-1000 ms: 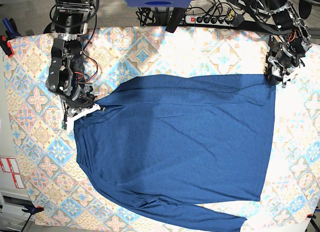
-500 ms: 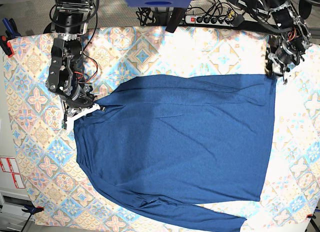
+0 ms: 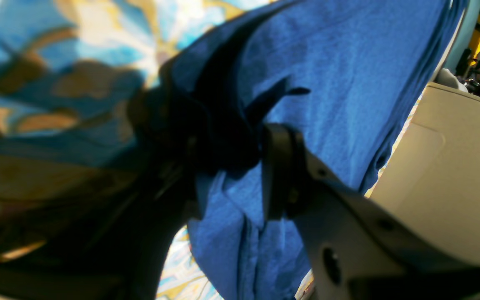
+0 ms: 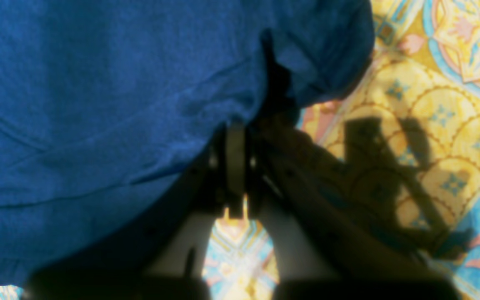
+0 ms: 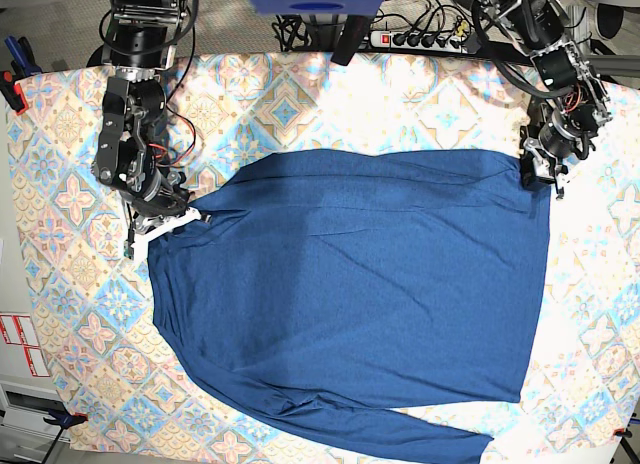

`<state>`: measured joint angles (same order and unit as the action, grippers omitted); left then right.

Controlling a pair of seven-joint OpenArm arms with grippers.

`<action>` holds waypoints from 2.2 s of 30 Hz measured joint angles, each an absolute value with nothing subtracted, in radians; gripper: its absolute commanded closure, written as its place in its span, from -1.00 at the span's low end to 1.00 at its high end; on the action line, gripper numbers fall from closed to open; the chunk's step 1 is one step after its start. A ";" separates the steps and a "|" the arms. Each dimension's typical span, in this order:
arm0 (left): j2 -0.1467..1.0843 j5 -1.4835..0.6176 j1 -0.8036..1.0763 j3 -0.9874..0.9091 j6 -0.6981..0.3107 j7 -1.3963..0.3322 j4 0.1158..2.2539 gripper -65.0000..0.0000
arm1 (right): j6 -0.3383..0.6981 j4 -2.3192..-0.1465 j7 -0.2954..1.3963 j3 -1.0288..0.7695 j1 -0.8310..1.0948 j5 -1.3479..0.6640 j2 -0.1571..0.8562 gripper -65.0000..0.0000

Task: Fold the T-shirt properly
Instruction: 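Drag the shirt further toward the robot with both grippers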

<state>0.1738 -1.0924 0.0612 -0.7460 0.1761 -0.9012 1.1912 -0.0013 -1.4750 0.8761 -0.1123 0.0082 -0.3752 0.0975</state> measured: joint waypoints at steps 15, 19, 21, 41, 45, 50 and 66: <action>0.166 -1.088 0.095 -0.749 0.077 -0.954 1.190 1.00 | -0.002 -1.474 0.877 -0.112 0.009 -0.375 0.097 1.00; 0.184 -1.103 0.146 -0.746 0.073 -0.968 1.232 1.00 | -0.002 -1.474 0.876 -0.112 0.009 -0.375 0.098 1.00; 0.194 -1.134 0.188 -0.749 0.065 -0.965 1.274 1.00 | -0.001 -1.474 0.879 -0.112 0.009 -0.375 0.098 1.00; 0.277 -1.239 0.376 -0.780 0.066 -0.979 1.348 1.00 | -0.001 -1.583 0.886 -0.120 0.189 -0.375 0.104 1.00; 0.282 -1.240 0.362 -0.805 0.067 -0.981 1.348 1.00 | 0.003 -1.605 0.883 -0.120 0.173 -0.384 0.116 1.00; 0.286 -1.240 0.248 -0.807 0.066 -0.980 1.346 1.00 | 0.006 -1.583 0.898 -0.115 0.075 -0.380 0.116 1.00; 0.244 -1.118 -0.108 -0.778 0.072 -0.930 1.134 1.00 | 0.002 -1.256 0.823 -0.113 -0.193 -0.382 0.116 1.00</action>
